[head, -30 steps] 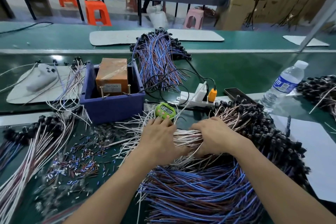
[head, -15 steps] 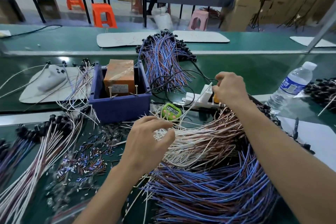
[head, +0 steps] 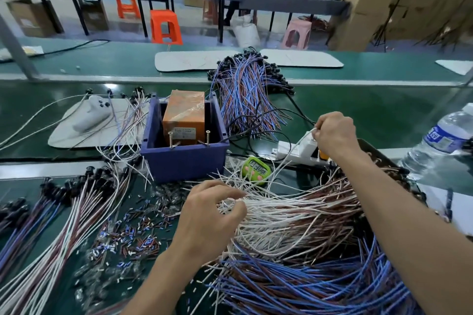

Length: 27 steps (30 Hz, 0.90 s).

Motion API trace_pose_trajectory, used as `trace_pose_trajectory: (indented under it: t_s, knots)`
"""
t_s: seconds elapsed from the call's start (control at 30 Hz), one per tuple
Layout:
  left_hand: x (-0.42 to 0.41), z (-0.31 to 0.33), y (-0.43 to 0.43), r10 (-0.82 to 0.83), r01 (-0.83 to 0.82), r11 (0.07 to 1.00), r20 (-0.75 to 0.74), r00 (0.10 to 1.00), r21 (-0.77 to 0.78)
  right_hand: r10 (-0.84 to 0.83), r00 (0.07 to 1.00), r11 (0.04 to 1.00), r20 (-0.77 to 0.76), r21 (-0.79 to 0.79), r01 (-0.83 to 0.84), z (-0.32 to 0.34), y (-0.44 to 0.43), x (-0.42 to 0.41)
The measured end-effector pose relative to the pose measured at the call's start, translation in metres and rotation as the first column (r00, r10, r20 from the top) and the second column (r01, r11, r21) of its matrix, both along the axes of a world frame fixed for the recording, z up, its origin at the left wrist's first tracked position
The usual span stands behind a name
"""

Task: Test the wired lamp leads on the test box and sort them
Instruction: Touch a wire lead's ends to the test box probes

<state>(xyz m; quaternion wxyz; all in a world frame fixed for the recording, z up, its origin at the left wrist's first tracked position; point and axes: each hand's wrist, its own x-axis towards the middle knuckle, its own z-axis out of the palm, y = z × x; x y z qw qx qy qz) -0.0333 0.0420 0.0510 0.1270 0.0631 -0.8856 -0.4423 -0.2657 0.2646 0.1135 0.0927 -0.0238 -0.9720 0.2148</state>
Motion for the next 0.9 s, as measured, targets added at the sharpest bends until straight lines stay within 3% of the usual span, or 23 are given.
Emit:
trace_pose_trajectory:
  t_s: [0.3,0.43,0.53,0.6,0.73,0.9]
  knots:
    - [0.006,0.013,-0.013,0.062,-0.061,0.997,-0.027,0.998,0.041,0.043,0.999,0.999,0.03,0.003,-0.043,-0.002,0.001,-0.005]
    - [0.021,0.018,-0.033,0.149,-0.145,0.987,-0.058,0.987,0.063,0.043,0.993,0.983,0.106,0.173,-0.061,0.012,-0.002,0.014]
    - [0.033,0.015,-0.056,0.244,-0.238,0.968,-0.07,0.967,0.082,0.054,0.992,0.978,-0.112,0.205,-0.03,0.017,-0.03,0.054]
    - [0.04,0.014,-0.071,0.32,-0.312,0.943,-0.062,0.945,0.115,0.215,0.964,0.975,-0.154,0.079,-0.205,0.015,-0.064,0.092]
    - [0.053,0.021,-0.104,0.488,-0.482,0.866,-0.014,0.873,0.13,0.554,0.832,0.808,-0.032,-0.218,-0.547,-0.001,-0.144,0.164]
    - [0.073,0.011,-0.158,0.669,-0.651,0.742,0.129,0.732,-0.158,0.778,0.556,0.628,0.292,-0.351,-0.694,-0.038,-0.236,0.211]
